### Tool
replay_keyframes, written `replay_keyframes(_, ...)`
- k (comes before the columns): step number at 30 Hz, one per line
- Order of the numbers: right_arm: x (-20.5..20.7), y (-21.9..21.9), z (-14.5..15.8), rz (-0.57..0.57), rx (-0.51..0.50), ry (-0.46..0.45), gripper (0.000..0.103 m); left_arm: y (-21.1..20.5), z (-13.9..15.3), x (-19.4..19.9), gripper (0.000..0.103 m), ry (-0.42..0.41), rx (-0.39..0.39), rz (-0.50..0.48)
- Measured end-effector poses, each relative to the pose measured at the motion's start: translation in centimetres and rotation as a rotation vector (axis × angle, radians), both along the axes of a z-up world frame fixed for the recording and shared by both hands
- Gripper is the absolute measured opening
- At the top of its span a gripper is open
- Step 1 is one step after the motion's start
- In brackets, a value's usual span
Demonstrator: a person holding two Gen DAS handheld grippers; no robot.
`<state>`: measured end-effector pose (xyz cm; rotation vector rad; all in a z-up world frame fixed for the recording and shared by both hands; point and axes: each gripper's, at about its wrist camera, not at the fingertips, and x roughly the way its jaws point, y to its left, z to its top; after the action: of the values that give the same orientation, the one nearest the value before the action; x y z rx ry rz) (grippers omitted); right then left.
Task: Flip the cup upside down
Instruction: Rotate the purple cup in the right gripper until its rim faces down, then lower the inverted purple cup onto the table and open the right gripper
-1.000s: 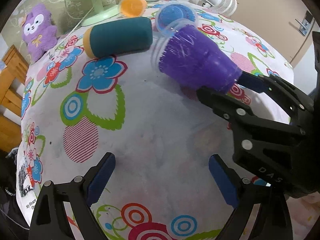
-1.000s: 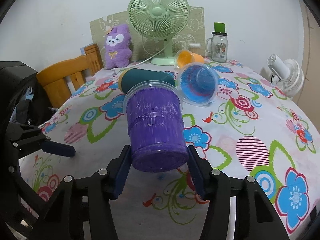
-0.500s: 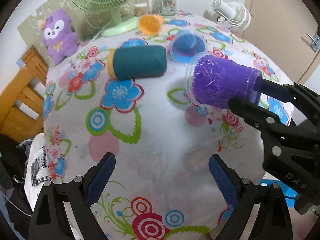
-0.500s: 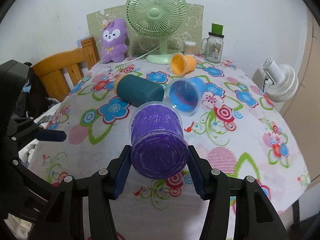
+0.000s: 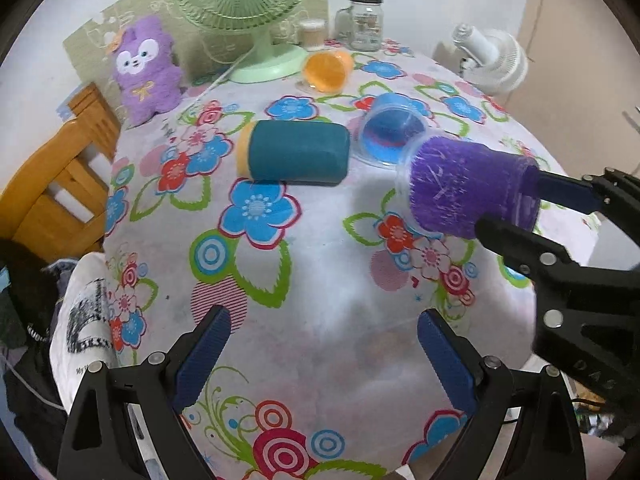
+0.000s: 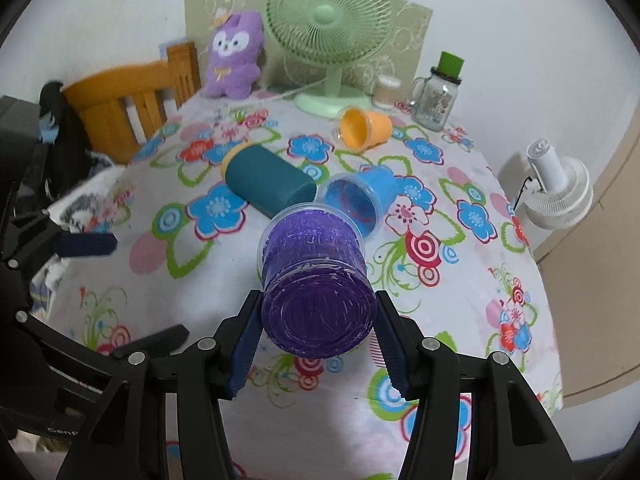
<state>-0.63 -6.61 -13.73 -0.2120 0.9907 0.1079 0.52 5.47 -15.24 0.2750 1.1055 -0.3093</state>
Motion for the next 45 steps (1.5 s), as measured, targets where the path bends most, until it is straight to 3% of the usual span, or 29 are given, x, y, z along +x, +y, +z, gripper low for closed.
replay_keyframes(13, 4.2, -3.1, -0.8, 0.023, 0.004, 0.261, 0.058, -0.4, -1.9, 1.3, 0.096, 0.064, 0.016, 0.237)
replay_keyframes(28, 6.0, -2.8, -2.6, 0.137, -0.076, 0.499, 0.058, -1.3, -2.3, 2.5, 0.096, 0.087, 0.016, 0.300)
replay_keyframes(41, 7.5, -1.5, -3.5, 0.195, -0.065, 0.513, 0.059, -0.9, -2.7, 4.0, 0.096, 0.107, -0.003, 0.324)
replay_keyframes(45, 7.4, -1.4, -3.3, 0.205, -0.065, 0.477, 0.070, -0.6, -2.5, 4.0, 0.096, 0.103, -0.002, 0.344)
